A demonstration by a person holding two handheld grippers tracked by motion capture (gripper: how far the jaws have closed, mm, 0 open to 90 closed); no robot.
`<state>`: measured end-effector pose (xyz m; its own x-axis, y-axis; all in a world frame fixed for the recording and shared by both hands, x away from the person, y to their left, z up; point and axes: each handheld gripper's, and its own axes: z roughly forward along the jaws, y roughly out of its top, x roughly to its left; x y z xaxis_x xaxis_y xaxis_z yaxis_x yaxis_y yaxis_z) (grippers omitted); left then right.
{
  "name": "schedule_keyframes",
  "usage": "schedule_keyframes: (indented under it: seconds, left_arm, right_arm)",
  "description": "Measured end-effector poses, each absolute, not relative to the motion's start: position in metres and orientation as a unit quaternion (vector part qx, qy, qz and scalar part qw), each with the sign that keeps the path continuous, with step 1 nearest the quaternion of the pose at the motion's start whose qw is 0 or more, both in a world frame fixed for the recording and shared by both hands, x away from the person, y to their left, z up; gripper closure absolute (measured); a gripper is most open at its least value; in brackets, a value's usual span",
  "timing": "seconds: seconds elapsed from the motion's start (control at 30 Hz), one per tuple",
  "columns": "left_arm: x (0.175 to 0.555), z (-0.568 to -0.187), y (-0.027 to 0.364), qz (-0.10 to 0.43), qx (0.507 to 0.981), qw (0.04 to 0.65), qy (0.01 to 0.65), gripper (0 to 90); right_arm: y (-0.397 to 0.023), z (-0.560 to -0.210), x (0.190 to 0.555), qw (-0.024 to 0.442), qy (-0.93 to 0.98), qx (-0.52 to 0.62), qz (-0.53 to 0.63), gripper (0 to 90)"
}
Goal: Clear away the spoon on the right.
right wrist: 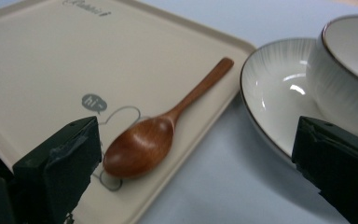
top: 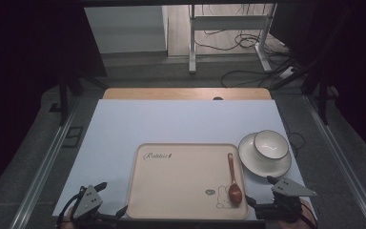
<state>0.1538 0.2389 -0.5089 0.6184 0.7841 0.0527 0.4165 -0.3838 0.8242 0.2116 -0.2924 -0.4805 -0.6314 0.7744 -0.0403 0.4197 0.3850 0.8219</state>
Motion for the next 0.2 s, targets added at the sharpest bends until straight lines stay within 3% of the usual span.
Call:
schedule_keyframes:
  seconds: [0.2]
  left_arm:
    - [0.1547,-0.5087,0.2380,0.222,0.802,0.409,0.375,0.4]
  right_arm:
    - [-0.2986,-0.4875,0.2128,0.207,0.803,0.388,0.402,1.9]
